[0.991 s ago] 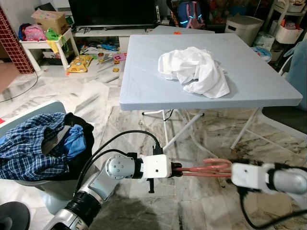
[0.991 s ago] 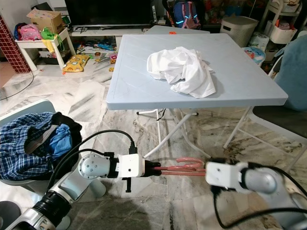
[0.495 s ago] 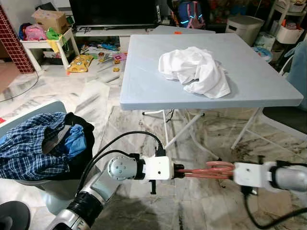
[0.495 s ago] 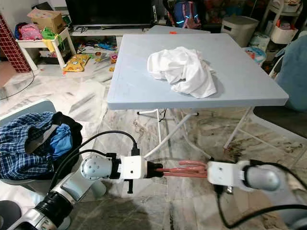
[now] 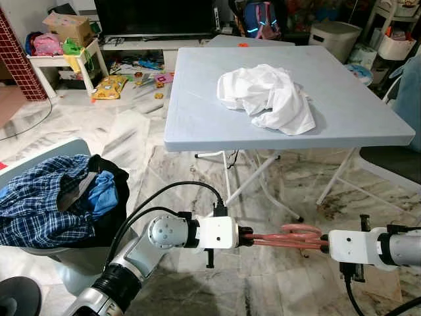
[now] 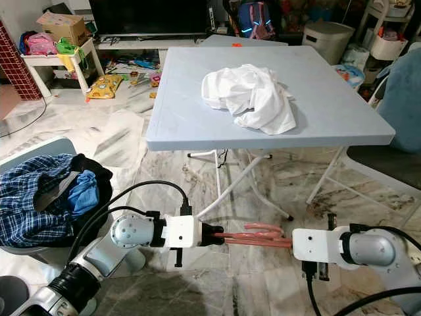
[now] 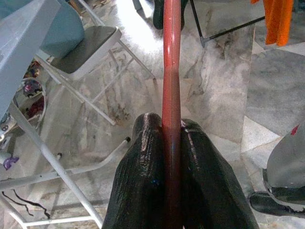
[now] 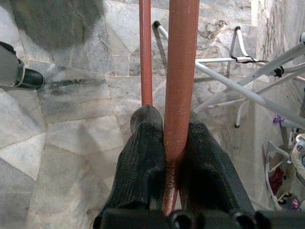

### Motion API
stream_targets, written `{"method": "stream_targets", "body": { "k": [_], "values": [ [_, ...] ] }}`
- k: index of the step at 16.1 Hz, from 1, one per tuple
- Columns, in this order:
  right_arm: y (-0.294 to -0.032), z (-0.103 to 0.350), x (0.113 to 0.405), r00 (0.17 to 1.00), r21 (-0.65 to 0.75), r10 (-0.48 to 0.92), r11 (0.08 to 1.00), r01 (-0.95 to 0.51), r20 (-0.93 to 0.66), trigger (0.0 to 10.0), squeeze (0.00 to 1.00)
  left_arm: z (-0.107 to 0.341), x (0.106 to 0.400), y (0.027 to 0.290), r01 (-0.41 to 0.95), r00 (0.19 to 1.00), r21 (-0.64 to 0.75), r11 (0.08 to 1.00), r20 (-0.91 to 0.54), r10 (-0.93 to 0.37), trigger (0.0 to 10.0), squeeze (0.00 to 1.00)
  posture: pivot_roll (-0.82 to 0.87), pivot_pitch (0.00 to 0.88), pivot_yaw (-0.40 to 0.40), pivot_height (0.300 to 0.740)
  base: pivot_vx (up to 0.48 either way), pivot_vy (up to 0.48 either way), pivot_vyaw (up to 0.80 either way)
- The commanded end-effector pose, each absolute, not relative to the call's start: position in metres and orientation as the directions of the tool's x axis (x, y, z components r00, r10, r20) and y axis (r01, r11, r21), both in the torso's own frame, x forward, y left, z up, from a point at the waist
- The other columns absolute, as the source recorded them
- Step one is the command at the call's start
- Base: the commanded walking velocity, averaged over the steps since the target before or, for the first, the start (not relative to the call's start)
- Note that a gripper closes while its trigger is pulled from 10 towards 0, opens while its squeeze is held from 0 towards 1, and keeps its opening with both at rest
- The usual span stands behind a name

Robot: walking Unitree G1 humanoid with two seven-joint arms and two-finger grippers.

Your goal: Hang hanger

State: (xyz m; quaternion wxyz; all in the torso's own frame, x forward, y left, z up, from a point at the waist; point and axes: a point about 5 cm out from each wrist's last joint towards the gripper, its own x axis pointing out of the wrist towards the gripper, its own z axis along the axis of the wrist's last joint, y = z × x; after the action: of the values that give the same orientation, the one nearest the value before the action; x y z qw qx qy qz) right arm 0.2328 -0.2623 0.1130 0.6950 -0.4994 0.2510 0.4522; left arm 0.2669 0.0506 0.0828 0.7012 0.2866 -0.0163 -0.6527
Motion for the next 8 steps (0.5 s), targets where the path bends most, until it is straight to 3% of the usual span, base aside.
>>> {"method": "stream_targets", "body": {
  "k": [1, 5, 6, 8],
  "values": [
    [-0.2598, 0.1211, 0.2332, 0.468, -0.476, 0.397, 0.084, -0.875, -0.790, 0.0, 0.00, 0.0843, 0.2690, 0.0512, 0.898, 0.151, 0.439, -0.026, -0.363, -0.920, 10.0, 0.00, -0.02, 0.000, -0.013, 0.740, 0.000, 0.000, 0.00],
    [-0.2517, 0.1270, 0.2333, 0.469, -0.477, 0.435, 0.098, -0.873, -0.769, 0.0, 0.00, 0.0827, 0.2692, 0.0506, 0.897, 0.156, 0.441, -0.023, -0.365, -0.918, 10.0, 0.00, -0.02, 0.000, -0.018, 0.740, 0.000, 0.000, 0.00],
    [-0.2532, 0.1247, 0.2310, 0.466, -0.472, 0.430, 0.100, -0.876, -0.773, 0.0, 0.00, 0.0825, 0.2721, 0.0513, 0.899, 0.189, 0.437, 0.017, -0.353, -0.916, 10.0, 1.00, -0.02, 0.000, -0.022, 0.740, 0.000, 0.000, 0.00],
    [-0.2563, 0.1200, 0.2281, 0.468, -0.464, 0.416, 0.118, -0.878, -0.780, 0.0, 0.00, 0.0867, 0.2769, 0.0508, 0.897, 0.230, 0.435, 0.078, -0.309, -0.923, 10.0, 1.00, -0.02, 0.000, -0.025, 0.740, 0.000, 0.000, 0.00]
  ]
}}
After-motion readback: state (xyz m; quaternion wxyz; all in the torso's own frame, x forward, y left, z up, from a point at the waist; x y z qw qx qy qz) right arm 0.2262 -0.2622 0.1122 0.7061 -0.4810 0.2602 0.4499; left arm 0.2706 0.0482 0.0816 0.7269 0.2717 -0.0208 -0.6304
